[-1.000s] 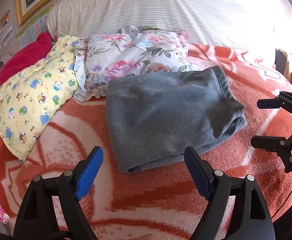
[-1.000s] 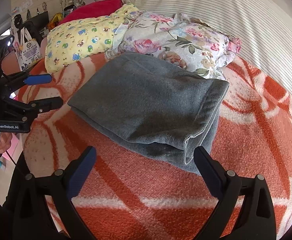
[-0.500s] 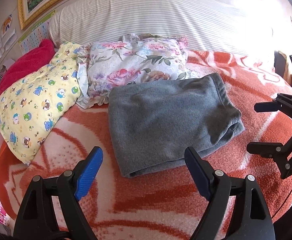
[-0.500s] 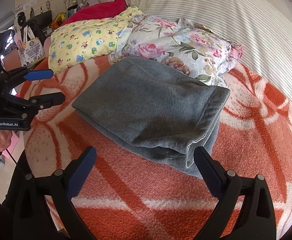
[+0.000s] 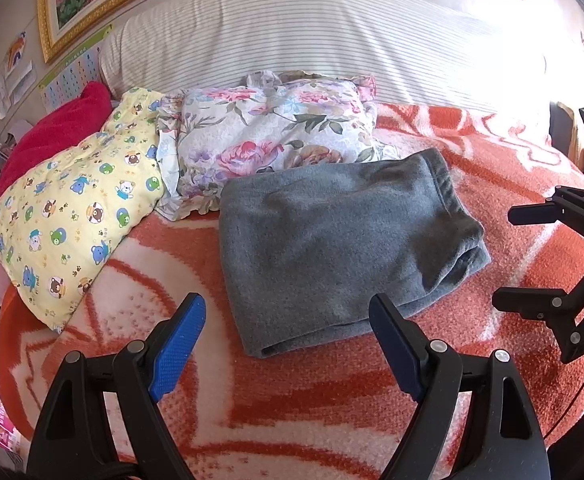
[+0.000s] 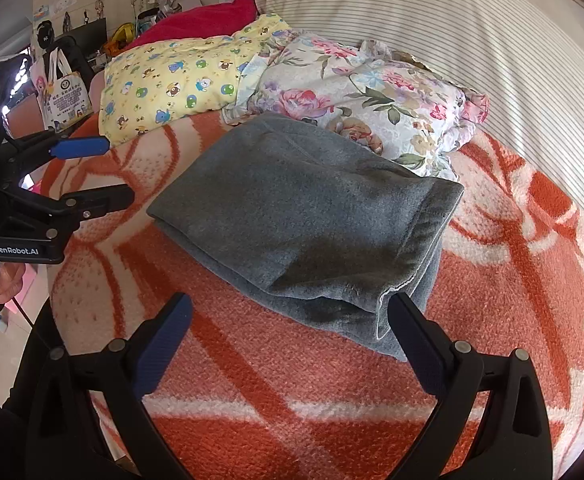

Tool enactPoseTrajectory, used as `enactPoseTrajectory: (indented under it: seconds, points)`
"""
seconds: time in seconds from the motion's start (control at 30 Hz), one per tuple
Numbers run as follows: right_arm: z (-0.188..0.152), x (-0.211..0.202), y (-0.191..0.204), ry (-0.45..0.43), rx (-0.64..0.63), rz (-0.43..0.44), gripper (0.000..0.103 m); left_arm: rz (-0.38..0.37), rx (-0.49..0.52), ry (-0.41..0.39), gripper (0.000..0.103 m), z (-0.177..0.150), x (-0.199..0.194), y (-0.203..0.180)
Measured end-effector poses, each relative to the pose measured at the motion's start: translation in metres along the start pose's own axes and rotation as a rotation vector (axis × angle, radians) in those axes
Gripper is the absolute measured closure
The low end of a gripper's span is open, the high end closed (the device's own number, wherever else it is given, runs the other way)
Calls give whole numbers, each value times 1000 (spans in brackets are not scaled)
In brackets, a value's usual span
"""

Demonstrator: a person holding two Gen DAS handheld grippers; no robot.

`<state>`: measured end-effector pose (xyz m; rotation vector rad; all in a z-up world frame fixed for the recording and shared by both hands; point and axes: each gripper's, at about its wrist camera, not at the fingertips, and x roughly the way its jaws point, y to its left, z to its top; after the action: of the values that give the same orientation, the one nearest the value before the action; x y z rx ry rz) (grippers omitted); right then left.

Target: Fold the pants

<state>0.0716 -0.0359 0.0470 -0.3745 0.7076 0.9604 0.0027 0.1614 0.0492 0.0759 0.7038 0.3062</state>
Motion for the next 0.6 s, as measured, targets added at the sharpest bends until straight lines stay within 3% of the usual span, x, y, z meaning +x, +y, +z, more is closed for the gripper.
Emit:
enactPoseTrajectory:
  seconds: [0.6]
  points:
    - [4,0,2,-5,-2,3,4,10,4,-11,19,2,3,3]
